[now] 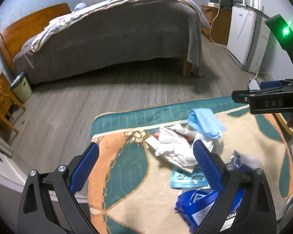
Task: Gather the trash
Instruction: 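Move both open grippers back over the trash pile, then grasp the second blue mask with the right gripper while the left grasps white tissue, then carry the mask and tissue over the bin and open both grippers, then move both open grippers back over the trash on the cushion, then grasp the clear plastic bag with the right gripper while the left grasps white tissue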
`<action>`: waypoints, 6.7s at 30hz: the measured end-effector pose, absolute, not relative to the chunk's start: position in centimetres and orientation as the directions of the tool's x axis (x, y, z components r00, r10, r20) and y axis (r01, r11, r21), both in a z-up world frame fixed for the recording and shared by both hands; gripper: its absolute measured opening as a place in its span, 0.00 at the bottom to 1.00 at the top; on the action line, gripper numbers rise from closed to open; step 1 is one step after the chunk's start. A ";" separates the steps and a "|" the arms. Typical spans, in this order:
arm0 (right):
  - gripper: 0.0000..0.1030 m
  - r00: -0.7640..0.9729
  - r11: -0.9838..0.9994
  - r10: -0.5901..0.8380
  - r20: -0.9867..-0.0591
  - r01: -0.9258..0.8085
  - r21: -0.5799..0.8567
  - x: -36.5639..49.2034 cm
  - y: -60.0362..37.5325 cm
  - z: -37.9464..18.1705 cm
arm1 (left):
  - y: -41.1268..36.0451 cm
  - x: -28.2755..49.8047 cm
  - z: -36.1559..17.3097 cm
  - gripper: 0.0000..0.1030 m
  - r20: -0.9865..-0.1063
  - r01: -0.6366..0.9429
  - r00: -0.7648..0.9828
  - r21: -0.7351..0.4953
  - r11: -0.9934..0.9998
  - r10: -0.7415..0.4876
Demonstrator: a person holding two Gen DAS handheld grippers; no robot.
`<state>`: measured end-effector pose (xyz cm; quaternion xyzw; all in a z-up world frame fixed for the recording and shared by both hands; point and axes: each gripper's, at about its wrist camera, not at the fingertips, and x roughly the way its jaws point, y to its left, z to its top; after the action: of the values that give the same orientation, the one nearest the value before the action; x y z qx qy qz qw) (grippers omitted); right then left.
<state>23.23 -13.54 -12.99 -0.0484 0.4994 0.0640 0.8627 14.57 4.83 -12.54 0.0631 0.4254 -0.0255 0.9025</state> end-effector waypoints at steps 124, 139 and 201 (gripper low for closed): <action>0.06 0.523 0.959 -0.017 -0.852 0.250 0.135 15.9 -46.9 -10.0 | -28.6 15.4 -11.3 0.14 -0.765 0.589 0.536 0.035 0.807 -0.358; 0.06 0.460 0.936 -0.013 -0.888 0.317 0.151 16.2 -50.6 -12.7 | -35.1 15.2 -14.6 0.49 -0.798 0.668 0.464 0.028 0.743 -0.386; 0.68 0.331 0.995 0.101 -0.938 -0.049 0.090 5.5 -20.2 -15.5 | -0.8 3.8 -6.4 0.93 -0.710 0.075 0.703 0.015 0.997 -0.043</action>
<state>5.54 -20.24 -15.50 0.0226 0.5764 0.0461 0.8155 3.79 -0.76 -6.39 0.0213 0.3840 -0.0319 0.9225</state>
